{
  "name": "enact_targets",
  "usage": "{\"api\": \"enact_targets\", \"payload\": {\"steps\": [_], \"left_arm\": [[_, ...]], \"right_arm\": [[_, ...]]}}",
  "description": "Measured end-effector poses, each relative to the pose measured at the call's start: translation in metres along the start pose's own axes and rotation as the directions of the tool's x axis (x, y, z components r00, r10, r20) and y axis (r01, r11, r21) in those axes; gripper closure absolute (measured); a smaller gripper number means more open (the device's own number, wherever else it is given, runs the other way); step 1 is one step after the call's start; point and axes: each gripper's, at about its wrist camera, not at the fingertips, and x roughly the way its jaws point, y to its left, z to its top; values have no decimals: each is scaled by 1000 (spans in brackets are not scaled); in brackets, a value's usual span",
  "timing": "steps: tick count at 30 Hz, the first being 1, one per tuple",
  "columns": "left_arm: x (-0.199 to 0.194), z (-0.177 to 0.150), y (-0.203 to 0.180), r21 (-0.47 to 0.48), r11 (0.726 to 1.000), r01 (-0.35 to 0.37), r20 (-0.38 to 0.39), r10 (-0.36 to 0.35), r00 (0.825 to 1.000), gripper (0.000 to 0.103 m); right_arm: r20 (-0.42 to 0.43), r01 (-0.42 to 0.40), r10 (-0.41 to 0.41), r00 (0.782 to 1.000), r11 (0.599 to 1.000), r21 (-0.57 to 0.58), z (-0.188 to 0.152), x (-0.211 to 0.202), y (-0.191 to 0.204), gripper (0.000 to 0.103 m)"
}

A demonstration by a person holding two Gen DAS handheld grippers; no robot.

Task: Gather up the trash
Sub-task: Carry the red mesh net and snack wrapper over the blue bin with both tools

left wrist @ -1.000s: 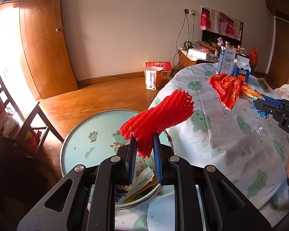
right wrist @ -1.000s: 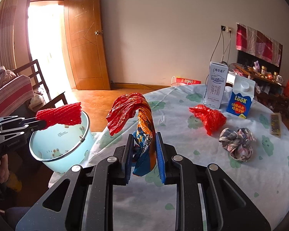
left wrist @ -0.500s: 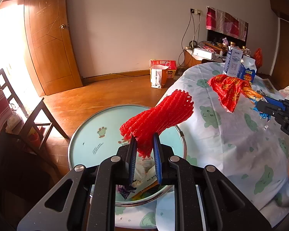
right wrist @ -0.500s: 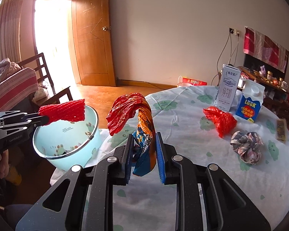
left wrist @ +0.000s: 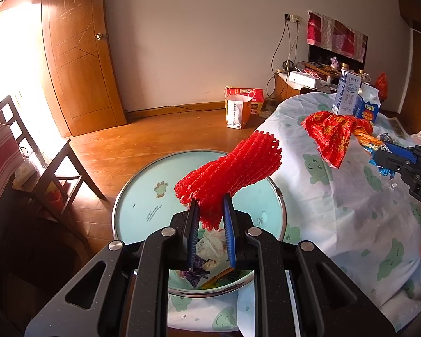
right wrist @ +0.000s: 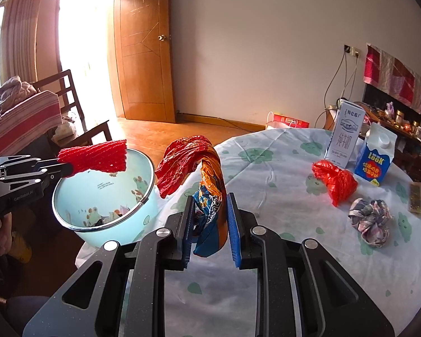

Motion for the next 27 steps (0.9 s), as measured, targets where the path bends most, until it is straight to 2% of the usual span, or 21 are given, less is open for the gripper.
{"api": "enact_targets", "payload": {"steps": [27], "left_arm": [[-2, -14, 40, -52, 997, -59, -20, 58, 998, 87]], "right_arm": [[-15, -62, 61, 998, 995, -81, 11, 24, 39, 80]]}}
